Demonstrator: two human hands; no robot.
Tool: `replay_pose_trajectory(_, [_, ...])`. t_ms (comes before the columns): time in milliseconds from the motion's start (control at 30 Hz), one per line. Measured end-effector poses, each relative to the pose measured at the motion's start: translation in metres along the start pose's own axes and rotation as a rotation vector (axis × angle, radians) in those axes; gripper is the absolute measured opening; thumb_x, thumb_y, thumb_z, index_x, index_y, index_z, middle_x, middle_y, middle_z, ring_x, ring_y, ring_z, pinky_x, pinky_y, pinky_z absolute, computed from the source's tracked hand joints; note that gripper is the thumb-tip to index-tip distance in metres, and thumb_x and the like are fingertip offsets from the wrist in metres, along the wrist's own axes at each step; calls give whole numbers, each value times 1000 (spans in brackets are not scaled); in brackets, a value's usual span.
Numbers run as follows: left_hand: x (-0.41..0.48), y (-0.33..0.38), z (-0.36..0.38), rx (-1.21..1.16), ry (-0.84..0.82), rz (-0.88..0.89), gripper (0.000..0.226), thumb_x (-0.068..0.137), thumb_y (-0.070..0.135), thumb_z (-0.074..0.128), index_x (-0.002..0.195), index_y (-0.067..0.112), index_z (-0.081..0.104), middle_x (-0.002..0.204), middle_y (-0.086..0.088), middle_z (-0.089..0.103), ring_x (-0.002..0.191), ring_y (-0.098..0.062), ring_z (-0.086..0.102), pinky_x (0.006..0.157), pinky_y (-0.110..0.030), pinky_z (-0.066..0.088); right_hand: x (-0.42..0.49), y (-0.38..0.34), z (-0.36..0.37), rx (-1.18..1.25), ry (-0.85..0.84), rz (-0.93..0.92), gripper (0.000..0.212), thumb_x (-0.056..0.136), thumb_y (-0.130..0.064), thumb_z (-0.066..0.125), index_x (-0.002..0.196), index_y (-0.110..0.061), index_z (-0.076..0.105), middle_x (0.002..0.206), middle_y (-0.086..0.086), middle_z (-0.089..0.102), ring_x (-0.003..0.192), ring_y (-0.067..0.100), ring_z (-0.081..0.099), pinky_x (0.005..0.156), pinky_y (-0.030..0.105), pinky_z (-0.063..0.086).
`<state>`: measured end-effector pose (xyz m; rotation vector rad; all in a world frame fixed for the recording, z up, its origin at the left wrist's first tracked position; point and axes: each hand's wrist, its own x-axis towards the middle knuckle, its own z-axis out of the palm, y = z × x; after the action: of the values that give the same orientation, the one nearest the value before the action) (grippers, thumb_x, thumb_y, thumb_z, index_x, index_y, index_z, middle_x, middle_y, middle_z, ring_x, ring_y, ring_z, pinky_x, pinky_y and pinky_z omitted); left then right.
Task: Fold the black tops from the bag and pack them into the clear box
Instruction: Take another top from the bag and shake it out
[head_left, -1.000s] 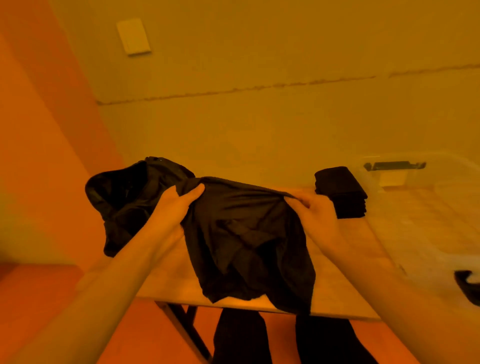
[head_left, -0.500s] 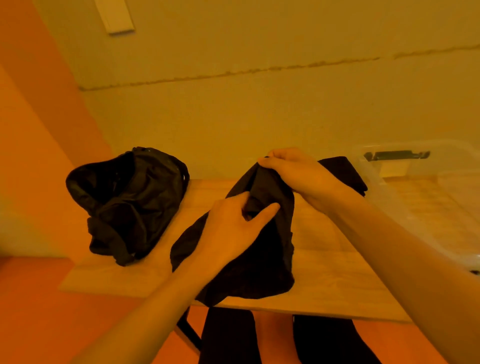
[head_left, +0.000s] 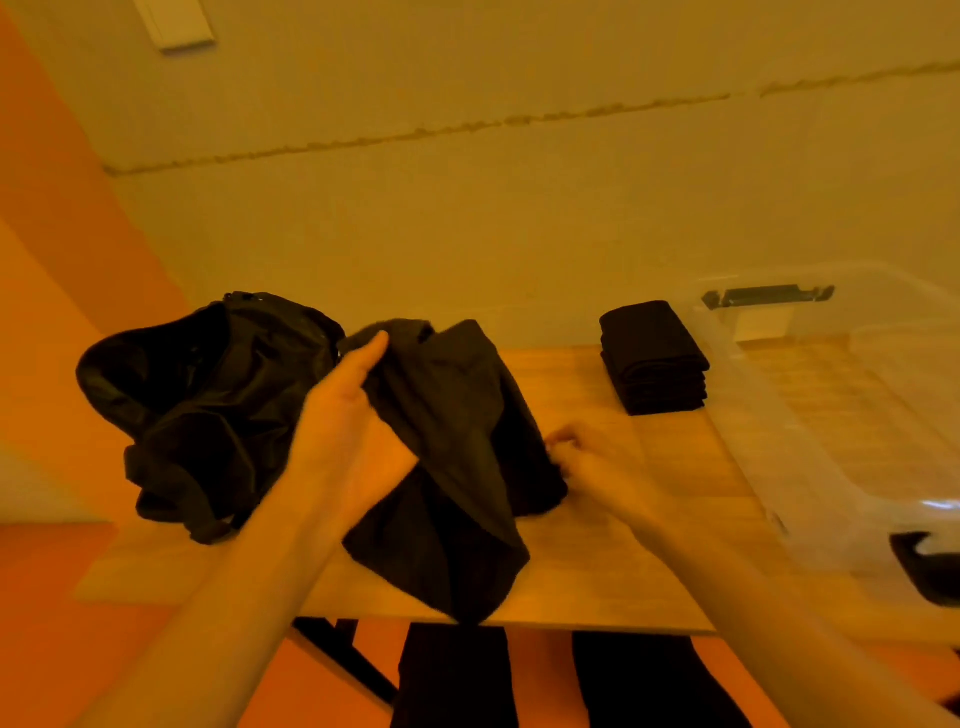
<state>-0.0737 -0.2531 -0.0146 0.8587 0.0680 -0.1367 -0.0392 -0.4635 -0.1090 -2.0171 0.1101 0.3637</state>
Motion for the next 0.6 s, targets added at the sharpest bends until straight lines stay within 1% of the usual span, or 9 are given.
replay_pose_trajectory(67, [-7, 11, -13, 46, 15, 19, 38, 102, 30, 46, 99, 12, 80, 120, -10, 73, 114, -29, 70, 97, -43, 47, 7, 21, 10, -159, 56, -44, 45, 93, -30, 70, 134, -21, 53, 121, -1, 59, 108, 15, 58, 78, 26, 45])
replay_pose_trajectory(100, [-9, 14, -20, 74, 27, 15, 40, 102, 30, 45, 97, 13, 81, 120, -10, 73, 114, -28, 70, 95, -42, 48, 10, 26, 13, -226, 97, -107, 49, 89, -28, 73, 134, -20, 55, 122, 1, 59, 110, 18, 58, 76, 25, 42])
replay_pose_trajectory(200, [-12, 23, -43, 258, 128, -13, 32, 99, 25, 52, 101, 13, 81, 119, -9, 74, 110, -26, 72, 86, -37, 59, 17, 27, 19, -350, 135, -215, 15, 88, -13, 68, 88, -28, 64, 88, -5, 63, 91, 22, 64, 63, 29, 43])
replay_pose_trajectory(267, [-9, 27, -64, 519, 222, -31, 24, 89, 22, 66, 109, 13, 76, 116, -7, 75, 103, -23, 74, 77, -34, 61, 24, 31, 18, -238, 174, -198, 19, 88, -8, 66, 77, -22, 62, 75, -4, 63, 78, 20, 64, 64, 36, 49])
replay_pose_trajectory(300, [-8, 30, -77, 647, 276, -43, 32, 81, 23, 74, 112, 14, 74, 114, -6, 76, 103, -23, 73, 79, -35, 58, 25, 32, 14, -172, 198, -188, 16, 89, -7, 67, 78, -19, 65, 75, -2, 66, 76, 18, 65, 66, 36, 51])
replay_pose_trajectory(400, [-9, 44, -121, 1046, 400, -165, 50, 68, 25, 87, 115, 14, 73, 110, -5, 75, 104, -25, 70, 85, -38, 53, 18, 28, -4, 12, 351, -265, 14, 92, -9, 68, 83, -19, 66, 82, -5, 66, 80, 7, 63, 66, 20, 48])
replay_pose_trajectory(467, [-12, 50, -141, 1518, 462, -248, 43, 74, 43, 87, 99, 11, 73, 94, -5, 72, 88, -24, 68, 73, -40, 54, 4, 22, -17, 96, 474, -366, 13, 95, -9, 65, 89, -21, 65, 84, -9, 65, 78, -1, 60, 66, 12, 45])
replay_pose_trajectory(533, [-12, 47, -146, 2040, 567, -111, 61, 78, 68, 70, 66, 10, 54, 58, -5, 52, 52, -23, 53, 48, -36, 39, -9, 17, -23, 117, 465, -471, 17, 97, -8, 62, 93, -25, 63, 88, -9, 66, 78, -2, 62, 69, 9, 48])
replay_pose_trajectory(600, [-12, 30, -125, 2240, 647, 305, 63, 85, 73, 53, 63, 14, 43, 52, 0, 43, 43, -21, 43, 45, -30, 32, -15, 17, -22, 149, 391, -490, 20, 96, -8, 63, 93, -28, 63, 89, -10, 69, 82, 1, 66, 73, 11, 50])
